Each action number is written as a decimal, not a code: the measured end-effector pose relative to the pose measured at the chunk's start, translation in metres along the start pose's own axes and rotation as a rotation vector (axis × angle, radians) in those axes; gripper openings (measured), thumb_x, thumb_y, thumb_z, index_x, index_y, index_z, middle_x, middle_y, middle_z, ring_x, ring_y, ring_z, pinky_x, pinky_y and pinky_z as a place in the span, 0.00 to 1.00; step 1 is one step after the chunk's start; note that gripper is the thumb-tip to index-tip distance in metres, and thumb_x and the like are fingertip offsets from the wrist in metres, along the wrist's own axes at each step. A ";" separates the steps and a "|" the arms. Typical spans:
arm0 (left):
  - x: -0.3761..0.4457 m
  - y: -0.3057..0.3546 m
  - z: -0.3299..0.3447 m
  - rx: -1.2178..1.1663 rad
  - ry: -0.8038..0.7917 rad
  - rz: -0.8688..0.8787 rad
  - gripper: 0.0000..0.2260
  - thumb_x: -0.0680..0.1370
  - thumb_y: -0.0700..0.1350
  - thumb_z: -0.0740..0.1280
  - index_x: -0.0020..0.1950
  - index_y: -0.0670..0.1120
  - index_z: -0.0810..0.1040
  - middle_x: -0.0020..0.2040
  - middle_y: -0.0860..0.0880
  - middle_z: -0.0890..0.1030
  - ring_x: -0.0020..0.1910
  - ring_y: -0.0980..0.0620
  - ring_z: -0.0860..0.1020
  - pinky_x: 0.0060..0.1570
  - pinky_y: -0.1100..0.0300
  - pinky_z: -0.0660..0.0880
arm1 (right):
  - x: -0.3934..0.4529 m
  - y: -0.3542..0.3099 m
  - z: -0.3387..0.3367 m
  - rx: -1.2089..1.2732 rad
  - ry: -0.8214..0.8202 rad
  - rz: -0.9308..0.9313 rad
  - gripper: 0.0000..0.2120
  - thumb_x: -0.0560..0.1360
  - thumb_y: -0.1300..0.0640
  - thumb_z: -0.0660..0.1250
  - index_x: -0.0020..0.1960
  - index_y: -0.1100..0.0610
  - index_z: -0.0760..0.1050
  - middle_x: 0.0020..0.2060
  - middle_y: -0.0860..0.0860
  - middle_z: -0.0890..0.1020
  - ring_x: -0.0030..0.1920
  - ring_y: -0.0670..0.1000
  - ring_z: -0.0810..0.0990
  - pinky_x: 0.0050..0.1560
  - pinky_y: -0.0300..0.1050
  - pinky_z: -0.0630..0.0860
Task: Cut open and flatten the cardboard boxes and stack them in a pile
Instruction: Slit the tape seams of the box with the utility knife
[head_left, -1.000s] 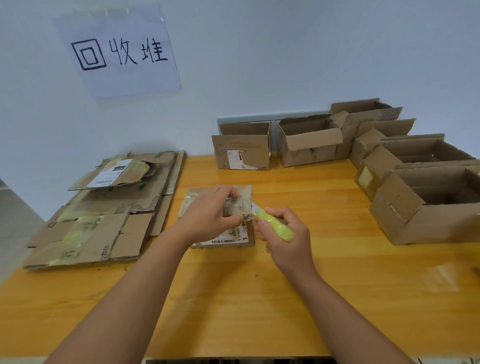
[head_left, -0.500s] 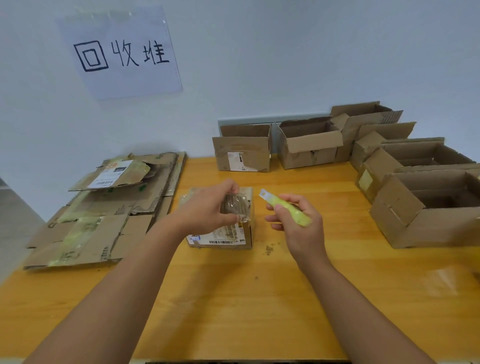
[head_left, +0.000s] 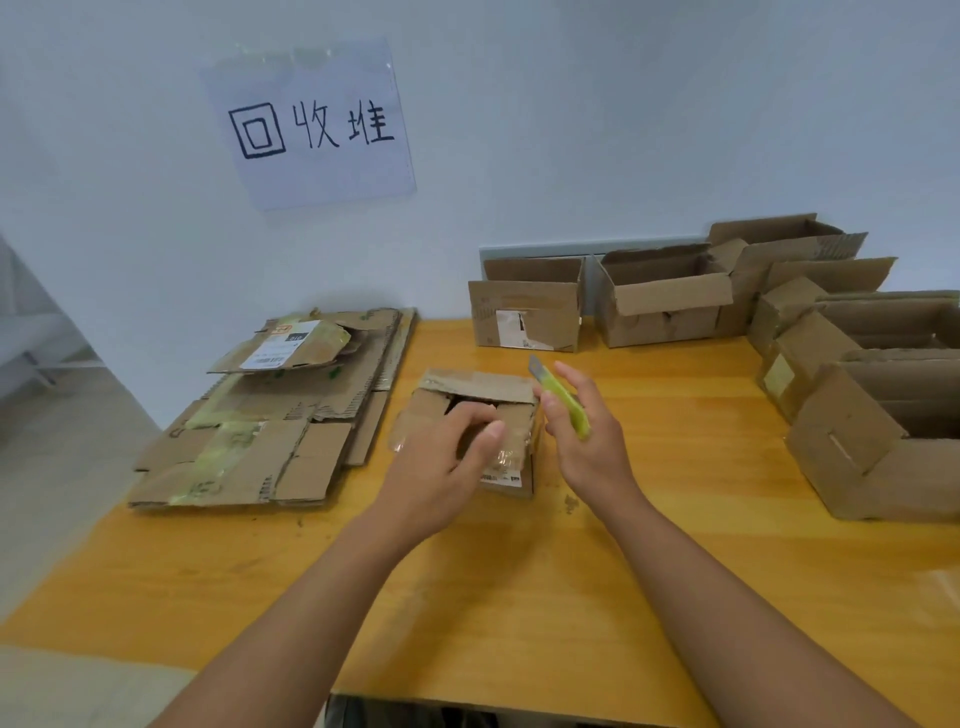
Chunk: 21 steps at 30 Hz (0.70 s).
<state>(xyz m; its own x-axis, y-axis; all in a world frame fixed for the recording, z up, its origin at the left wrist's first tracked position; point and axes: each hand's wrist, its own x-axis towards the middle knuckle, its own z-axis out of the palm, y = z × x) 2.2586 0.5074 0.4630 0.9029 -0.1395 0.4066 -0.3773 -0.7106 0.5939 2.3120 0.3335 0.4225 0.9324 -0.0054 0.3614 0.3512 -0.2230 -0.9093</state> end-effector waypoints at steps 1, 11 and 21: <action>0.005 0.000 0.001 0.001 0.047 -0.043 0.12 0.82 0.55 0.60 0.60 0.51 0.77 0.48 0.59 0.79 0.48 0.62 0.76 0.47 0.62 0.75 | 0.000 0.001 0.000 0.016 0.003 0.010 0.20 0.79 0.39 0.60 0.70 0.40 0.69 0.56 0.28 0.75 0.57 0.35 0.76 0.58 0.51 0.79; 0.086 0.018 -0.005 0.461 -0.412 -0.216 0.36 0.74 0.62 0.71 0.77 0.54 0.61 0.76 0.48 0.60 0.72 0.44 0.65 0.69 0.49 0.67 | 0.004 0.000 -0.004 0.145 0.038 0.119 0.09 0.71 0.30 0.61 0.50 0.28 0.68 0.49 0.55 0.84 0.50 0.58 0.82 0.48 0.67 0.79; 0.066 -0.007 0.001 0.585 -0.442 -0.165 0.29 0.81 0.64 0.54 0.79 0.57 0.52 0.81 0.53 0.50 0.79 0.47 0.48 0.75 0.44 0.47 | 0.003 -0.001 -0.003 0.185 0.011 0.127 0.06 0.80 0.44 0.63 0.52 0.46 0.73 0.50 0.53 0.84 0.51 0.54 0.83 0.50 0.63 0.80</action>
<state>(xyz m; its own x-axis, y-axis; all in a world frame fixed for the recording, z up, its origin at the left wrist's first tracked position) 2.3210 0.5029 0.4851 0.9833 -0.1762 -0.0452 -0.1706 -0.9795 0.1074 2.3139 0.3305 0.4251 0.9695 -0.0325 0.2428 0.2416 -0.0375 -0.9697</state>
